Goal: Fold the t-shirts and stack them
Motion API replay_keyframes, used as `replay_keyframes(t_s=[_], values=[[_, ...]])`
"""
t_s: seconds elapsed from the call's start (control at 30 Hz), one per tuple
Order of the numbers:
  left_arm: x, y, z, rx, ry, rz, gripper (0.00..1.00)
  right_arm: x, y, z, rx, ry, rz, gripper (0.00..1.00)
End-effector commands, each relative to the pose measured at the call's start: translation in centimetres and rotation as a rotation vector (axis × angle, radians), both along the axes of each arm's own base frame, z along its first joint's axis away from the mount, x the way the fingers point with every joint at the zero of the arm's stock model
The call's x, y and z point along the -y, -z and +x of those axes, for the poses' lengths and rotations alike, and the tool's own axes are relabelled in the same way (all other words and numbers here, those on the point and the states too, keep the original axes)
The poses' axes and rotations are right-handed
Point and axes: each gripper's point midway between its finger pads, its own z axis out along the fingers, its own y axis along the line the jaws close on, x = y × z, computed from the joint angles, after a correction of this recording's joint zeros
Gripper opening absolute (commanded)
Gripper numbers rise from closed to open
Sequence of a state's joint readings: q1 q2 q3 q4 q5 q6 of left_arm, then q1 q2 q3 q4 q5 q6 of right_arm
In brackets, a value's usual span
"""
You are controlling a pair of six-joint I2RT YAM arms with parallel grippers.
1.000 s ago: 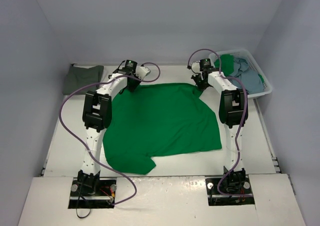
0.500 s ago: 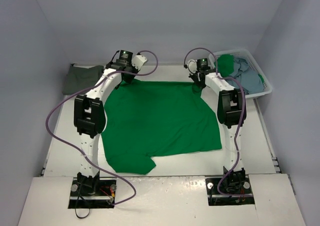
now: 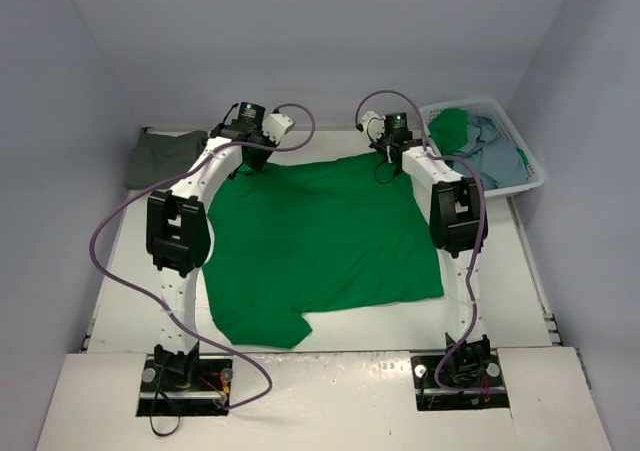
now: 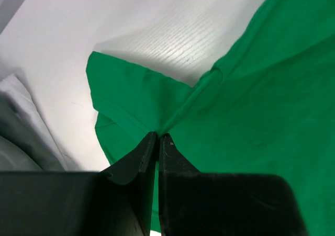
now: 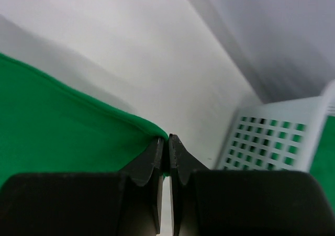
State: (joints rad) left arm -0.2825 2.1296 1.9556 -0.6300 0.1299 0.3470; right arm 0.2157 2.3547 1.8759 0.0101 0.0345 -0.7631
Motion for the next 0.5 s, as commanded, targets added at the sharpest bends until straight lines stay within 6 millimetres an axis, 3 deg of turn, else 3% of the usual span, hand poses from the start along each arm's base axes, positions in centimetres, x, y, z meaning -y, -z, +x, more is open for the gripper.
replay_keyframes(t_s=[0.0,0.13,0.37,0.47], values=[[0.3,-5.1,-0.2,0.082,-0.005,-0.04,0.0,2.2,-3.7,2.1,0.153,0.063,-0.1,0.0],[0.4,-5.1,-0.7,0.054,-0.002,-0.03,0.0,3.6,-3.0,0.8,0.147,0.092,-0.184,0.0],[1.0,-4.7,-1.4,0.037,-0.001,-0.032,0.01,3.9,-3.3,-0.9,0.144,0.08,-0.196,0.0],[1.7,-3.7,-1.4,0.006,0.001,-0.05,0.21,3.7,-3.1,-1.3,0.135,0.078,-0.194,0.0]])
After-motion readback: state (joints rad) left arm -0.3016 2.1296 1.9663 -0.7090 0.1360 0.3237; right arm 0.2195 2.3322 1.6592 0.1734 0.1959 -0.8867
